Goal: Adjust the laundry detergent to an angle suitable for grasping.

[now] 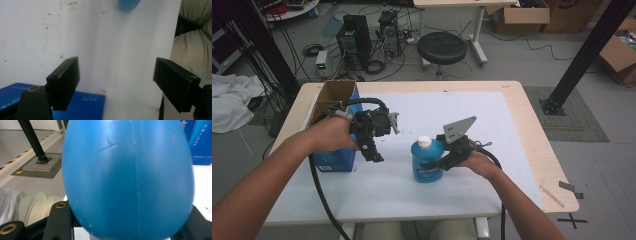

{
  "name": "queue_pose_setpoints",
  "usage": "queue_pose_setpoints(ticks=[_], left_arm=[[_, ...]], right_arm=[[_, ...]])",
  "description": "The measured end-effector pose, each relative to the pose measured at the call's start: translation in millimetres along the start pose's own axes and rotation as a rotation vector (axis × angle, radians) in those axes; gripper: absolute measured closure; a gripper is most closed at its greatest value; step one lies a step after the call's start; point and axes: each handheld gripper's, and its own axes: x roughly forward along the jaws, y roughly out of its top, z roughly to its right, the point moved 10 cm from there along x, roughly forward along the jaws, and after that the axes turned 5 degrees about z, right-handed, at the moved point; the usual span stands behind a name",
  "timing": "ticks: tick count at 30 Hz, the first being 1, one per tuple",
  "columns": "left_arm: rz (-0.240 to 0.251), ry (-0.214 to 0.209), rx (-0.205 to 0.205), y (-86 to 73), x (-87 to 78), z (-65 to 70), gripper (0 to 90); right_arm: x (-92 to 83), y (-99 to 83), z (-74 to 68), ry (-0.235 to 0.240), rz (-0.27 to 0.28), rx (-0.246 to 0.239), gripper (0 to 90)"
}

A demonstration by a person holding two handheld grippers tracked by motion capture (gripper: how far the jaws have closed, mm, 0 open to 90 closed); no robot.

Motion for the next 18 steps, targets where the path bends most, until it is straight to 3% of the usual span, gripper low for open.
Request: queue_pose_setpoints(ticks=[18], left_arm=[[-0.003, -0.007, -0.002, -1.2, 2.4, -0.5, 22.0]], right_arm=[[6.0, -12.0, -1.5, -0.008, 0.001, 0.018, 43.7]])
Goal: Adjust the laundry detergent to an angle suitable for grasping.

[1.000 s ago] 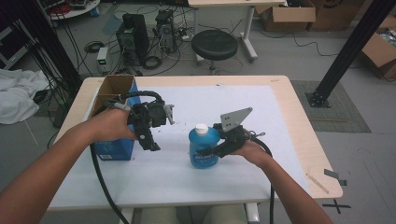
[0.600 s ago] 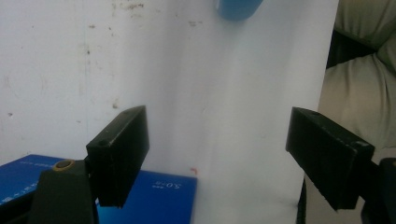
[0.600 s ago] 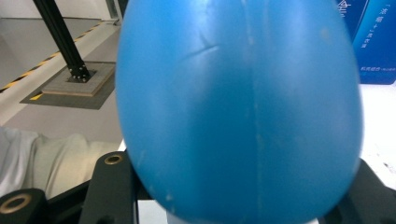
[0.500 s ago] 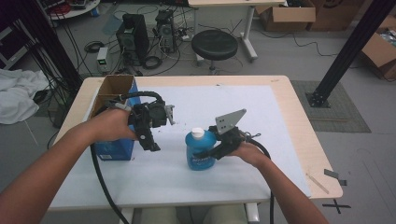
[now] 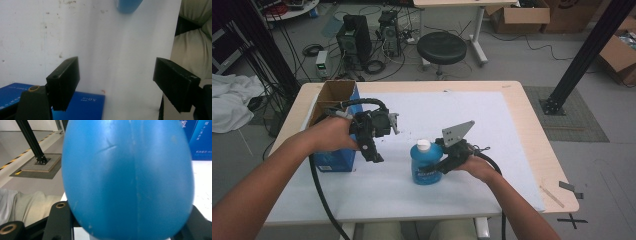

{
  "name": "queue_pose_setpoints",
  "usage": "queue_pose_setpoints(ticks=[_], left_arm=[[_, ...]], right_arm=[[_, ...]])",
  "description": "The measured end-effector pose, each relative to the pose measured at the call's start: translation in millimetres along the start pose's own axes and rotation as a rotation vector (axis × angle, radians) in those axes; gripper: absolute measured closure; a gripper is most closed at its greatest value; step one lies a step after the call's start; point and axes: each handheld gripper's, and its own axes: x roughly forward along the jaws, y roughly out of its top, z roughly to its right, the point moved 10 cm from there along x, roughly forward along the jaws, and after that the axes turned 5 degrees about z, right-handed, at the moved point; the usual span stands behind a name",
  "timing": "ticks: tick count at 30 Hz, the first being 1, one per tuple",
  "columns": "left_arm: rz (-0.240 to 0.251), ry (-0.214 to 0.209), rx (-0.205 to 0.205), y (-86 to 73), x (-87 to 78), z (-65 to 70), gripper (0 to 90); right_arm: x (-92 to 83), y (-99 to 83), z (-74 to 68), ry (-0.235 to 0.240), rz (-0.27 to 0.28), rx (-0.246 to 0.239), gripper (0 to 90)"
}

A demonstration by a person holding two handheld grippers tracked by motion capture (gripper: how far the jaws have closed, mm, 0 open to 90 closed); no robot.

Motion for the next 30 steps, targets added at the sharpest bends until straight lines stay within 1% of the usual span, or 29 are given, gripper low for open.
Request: queue_pose_setpoints(ticks=[1, 6, 10, 15, 30], left_arm=[[0.001, -0.001, 0.005, 0.1, 0.0, -0.4, 22.0], [0.002, -0.002, 0.002, 0.1, 0.7, 0.6, 22.0], [0.003, -0.004, 0.003, 0.9, 1.5, 1.0, 22.0], [0.003, -0.004, 0.003, 1.4, 1.6, 1.1, 22.0], [0.006, -0.004, 0.003, 1.0, 1.8, 1.3, 21.9]], right_arm=[[0.0, 0.0, 0.2, -0.001, 0.001, -0.002, 43.7], [-1.5, -1.1, -0.3, 0.003, -0.004, 0.006, 43.5], [-3.9, -3.1, -0.8, -0.008, 0.005, 0.014, 43.3], [-3.7, -3.2, -1.4, -0.010, 0.006, 0.019, 43.1], [-3.7, -3.2, -0.7, -0.015, 0.011, 0.014, 41.5]])
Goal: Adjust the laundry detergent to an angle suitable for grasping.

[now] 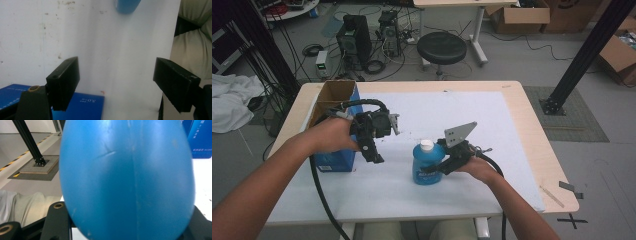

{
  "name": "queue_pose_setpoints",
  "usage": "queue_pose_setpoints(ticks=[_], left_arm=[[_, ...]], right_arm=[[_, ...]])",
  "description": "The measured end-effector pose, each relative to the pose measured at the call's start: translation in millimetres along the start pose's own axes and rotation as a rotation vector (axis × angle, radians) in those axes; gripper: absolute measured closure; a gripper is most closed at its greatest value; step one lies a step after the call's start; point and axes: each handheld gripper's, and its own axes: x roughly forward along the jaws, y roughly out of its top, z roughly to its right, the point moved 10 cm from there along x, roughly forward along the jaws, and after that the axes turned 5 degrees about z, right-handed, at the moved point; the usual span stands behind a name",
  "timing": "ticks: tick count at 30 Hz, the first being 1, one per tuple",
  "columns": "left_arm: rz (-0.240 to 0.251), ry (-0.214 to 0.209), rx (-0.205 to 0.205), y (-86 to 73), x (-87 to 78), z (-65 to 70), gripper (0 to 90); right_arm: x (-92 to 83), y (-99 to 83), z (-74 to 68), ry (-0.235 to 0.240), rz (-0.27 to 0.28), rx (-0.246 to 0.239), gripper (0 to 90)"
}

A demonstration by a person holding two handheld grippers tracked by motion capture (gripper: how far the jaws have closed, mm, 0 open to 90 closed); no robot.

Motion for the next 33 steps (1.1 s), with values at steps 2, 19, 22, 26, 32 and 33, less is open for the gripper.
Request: queue_pose_setpoints(ticks=[2, 19, 22, 26, 32, 33], left_arm=[[-0.001, 0.000, -0.002, -0.4, 0.3, 0.1, 21.9], [-0.004, -0.004, 0.003, -0.6, 1.1, 0.1, 22.0], [-0.004, -0.005, 0.001, -0.7, 1.1, 0.3, 22.0], [-0.003, -0.005, 0.002, -0.8, 1.4, 0.2, 22.0], [-0.003, -0.004, 0.000, -0.7, 1.6, 0.2, 22.0], [-0.002, -0.004, -0.001, -0.6, 1.5, 0.3, 22.0]], right_arm=[[-0.6, 0.6, 0.9, -0.011, 0.005, 0.007, 38.3], [-1.4, 0.9, 3.2, -0.028, 0.013, 0.022, 31.8], [-1.7, 0.7, 3.5, -0.029, 0.014, 0.024, 30.2], [-2.1, 0.3, 3.1, -0.030, 0.014, 0.030, 28.9], [-3.8, -0.4, 1.8, -0.031, 0.010, 0.037, 25.3], [-4.3, -0.8, 1.6, -0.031, 0.008, 0.036, 24.7]])
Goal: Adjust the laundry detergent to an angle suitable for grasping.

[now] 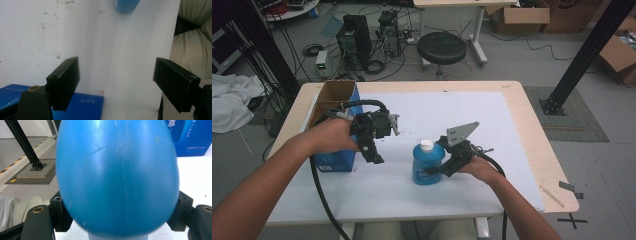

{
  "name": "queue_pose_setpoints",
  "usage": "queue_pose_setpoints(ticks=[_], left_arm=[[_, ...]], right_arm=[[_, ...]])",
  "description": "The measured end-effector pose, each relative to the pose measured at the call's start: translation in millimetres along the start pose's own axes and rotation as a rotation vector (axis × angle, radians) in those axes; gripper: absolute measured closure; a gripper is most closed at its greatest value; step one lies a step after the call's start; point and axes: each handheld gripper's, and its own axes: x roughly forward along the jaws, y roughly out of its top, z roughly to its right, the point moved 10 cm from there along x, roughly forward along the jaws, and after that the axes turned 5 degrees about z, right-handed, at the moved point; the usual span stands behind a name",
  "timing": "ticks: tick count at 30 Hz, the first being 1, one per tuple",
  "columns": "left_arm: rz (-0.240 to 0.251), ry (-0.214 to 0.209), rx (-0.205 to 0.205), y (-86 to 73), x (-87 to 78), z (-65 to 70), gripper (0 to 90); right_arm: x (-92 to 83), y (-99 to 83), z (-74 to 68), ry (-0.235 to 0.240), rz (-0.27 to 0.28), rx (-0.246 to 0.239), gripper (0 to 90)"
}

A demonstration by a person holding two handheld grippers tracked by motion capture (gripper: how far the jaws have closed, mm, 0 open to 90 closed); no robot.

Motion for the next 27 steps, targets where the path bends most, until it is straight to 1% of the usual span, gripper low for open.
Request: queue_pose_setpoints(ticks=[3, 5, 15, 24, 25, 26, 27], left_arm=[[0.000, 0.000, 0.001, 0.2, 0.2, -0.2, 22.0], [-0.001, 0.001, -0.001, 0.4, 0.1, 0.1, 22.0], [-0.001, 0.000, 0.001, 1.8, 0.4, 0.3, 22.0], [0.003, 0.001, -0.001, 1.5, 0.4, -1.0, 22.0], [0.001, 0.001, -0.003, 1.5, 0.2, -0.9, 22.0], [0.001, 0.002, -0.008, 1.3, 0.0, -0.7, 22.0], [0.003, 0.002, -0.004, 1.4, 0.1, -1.1, 22.0]], right_arm=[[-2.1, -0.3, 0.2, -0.009, -0.003, 0.005, 22.6], [-3.7, 0.4, 1.8, -0.021, 0.005, 0.009, 20.7], [-9.6, 1.4, 2.6, -0.038, 0.004, 0.009, 16.2], [-15.1, -0.4, 2.4, -0.046, 0.000, 0.022, 15.3], [-15.4, -0.1, 3.2, -0.048, 0.004, 0.014, 15.3], [-15.8, -0.4, 2.9, -0.048, 0.002, 0.017, 15.3], [-16.4, -0.5, 3.1, -0.052, 0.000, 0.017, 15.3]])
